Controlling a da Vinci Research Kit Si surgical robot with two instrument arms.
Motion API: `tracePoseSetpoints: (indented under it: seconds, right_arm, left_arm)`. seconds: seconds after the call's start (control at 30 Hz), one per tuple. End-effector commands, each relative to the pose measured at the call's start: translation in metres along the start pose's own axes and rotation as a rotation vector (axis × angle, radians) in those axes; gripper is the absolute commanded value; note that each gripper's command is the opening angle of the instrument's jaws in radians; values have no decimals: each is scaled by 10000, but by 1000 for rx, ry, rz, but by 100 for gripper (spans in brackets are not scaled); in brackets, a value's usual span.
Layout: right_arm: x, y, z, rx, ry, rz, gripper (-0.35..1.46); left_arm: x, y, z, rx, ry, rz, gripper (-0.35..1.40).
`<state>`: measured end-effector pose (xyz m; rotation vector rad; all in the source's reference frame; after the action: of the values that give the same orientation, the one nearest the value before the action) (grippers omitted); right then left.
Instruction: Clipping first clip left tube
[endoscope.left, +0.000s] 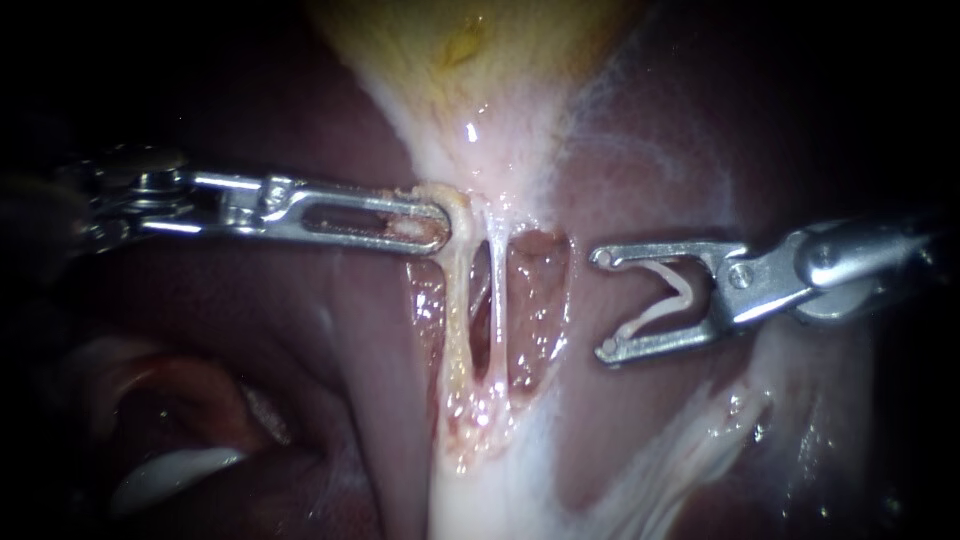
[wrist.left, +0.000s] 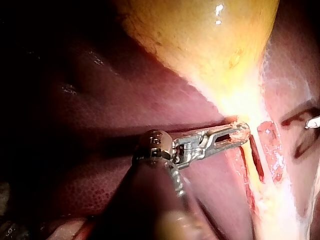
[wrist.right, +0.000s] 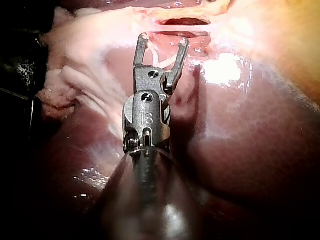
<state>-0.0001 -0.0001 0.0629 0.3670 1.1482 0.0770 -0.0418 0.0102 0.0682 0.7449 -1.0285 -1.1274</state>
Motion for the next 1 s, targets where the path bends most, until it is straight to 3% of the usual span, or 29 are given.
tracePoseSetpoints:
  seconds: [0.03, 0.2, 0.4, 0.5, 0.7, 1.0]
  right_arm:
    - [0, 0, 1, 0, 0, 0, 50]
    - [0, -1, 2, 2, 1, 0, 50]
    - [0, -1, 4, 4, 1, 0, 50]
    - [0, 0, 5, 6, 2, 0, 50]
    - [0, -3, 14, 10, 4, -2, 50]
    - [-5, -8, 66, 14, 6, 48, 50]
  left_arm:
    - [-1, -1, -2, 0, 0, 0, -35]
    - [-6, -14, -23, 11, 9, -7, -35]
    - [-12, -43, -53, 6, 5, -20, -35]
    - [-14, -53, -59, 10, 0, -29, -35]
    - [-13, -59, -59, 11, -2, -30, -35]
    - [-13, -59, -59, 11, -2, -30, -35]
